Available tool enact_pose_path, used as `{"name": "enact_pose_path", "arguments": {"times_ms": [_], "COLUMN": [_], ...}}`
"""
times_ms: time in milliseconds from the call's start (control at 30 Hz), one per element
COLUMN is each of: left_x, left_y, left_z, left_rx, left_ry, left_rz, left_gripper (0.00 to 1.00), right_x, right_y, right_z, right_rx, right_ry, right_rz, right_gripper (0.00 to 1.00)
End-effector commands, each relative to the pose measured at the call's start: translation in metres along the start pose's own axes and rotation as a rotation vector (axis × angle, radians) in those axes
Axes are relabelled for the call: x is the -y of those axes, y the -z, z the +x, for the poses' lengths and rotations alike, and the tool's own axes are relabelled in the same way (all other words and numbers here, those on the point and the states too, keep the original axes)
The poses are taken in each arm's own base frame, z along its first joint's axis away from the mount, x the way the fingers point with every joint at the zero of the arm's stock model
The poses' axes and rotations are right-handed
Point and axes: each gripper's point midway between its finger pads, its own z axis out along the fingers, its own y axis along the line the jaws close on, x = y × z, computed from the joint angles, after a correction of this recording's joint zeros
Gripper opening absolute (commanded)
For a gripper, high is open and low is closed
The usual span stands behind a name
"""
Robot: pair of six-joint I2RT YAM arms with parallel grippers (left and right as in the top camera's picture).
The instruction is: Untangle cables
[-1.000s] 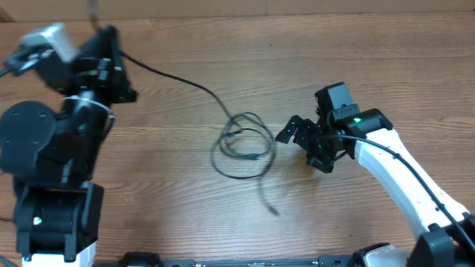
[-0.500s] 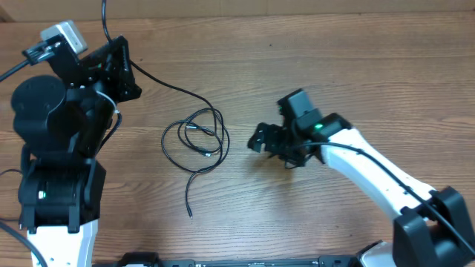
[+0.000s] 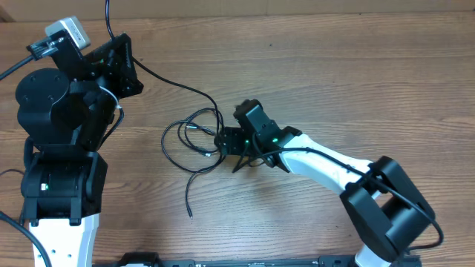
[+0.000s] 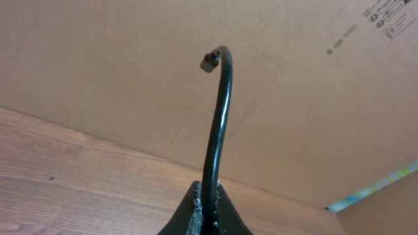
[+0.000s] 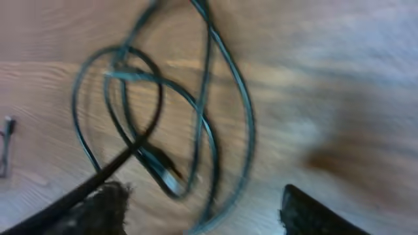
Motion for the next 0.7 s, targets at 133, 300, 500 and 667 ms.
{"name": "enact_pose_path", "arguments": {"times_ms": [133, 300, 500, 667], "left_x": [-0.004, -0.012, -0.014, -0.015], "left_y": [0.004, 0.006, 0.006, 0.006], "left_z": [-0.013, -0.018, -0.019, -0.019], "left_rx": [0.046, 0.060, 0.062, 0.063], "left_ry": [0.012, 0.016, 0.017, 0.017], "left_rz": [-0.022, -0.044, -0.049, -0.051], "left_gripper": [0.04, 0.04, 0.04, 0.04], "right_x": [-0.002, 0.009, 0.001, -0.009], "right_y": [-0.017, -0.029, -0.032, -0.032], "right_z": [-0.005, 0.003, -0.001, -0.005], "right_rx": [0.023, -0.005, 0.013, 0.028], "right_ry": [0.015, 0.009, 0.012, 0.023], "right_rz": [-0.002, 0.023, -0.014, -0.054], "right_gripper": [0.46, 0.45, 0.39, 0.35]}}
